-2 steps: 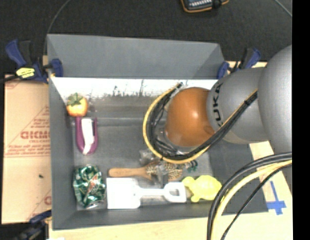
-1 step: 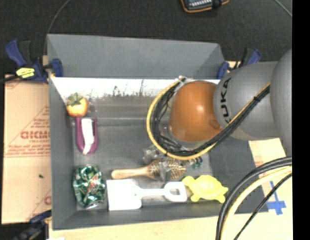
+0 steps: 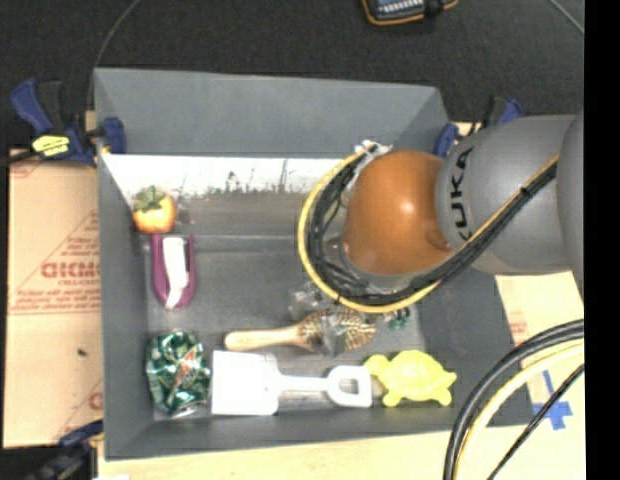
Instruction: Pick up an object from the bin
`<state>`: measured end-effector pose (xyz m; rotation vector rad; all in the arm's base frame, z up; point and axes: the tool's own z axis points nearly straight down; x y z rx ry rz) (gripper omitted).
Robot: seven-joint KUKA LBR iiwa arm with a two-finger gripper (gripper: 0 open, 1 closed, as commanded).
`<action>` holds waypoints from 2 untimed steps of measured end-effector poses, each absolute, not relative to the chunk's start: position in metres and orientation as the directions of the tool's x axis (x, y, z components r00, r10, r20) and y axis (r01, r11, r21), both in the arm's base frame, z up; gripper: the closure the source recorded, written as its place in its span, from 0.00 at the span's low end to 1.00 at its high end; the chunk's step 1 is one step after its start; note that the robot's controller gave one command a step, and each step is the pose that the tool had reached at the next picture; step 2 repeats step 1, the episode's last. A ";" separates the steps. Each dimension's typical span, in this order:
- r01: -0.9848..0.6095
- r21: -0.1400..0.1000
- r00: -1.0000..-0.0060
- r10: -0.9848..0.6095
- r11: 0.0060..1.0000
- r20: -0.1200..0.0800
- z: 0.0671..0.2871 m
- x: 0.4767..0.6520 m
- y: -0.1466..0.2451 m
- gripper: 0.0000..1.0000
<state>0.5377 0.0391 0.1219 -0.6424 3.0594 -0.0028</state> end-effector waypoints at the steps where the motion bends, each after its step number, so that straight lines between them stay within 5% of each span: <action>1: -0.401 -0.003 -0.916 -0.401 0.916 -0.008 0.155 0.536 0.039 1.00; 2: -0.401 -0.003 -0.916 -0.401 0.916 -0.008 0.155 0.536 0.039 1.00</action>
Offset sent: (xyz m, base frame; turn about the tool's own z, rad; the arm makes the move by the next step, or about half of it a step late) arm -0.0027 -0.0004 0.0423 0.0004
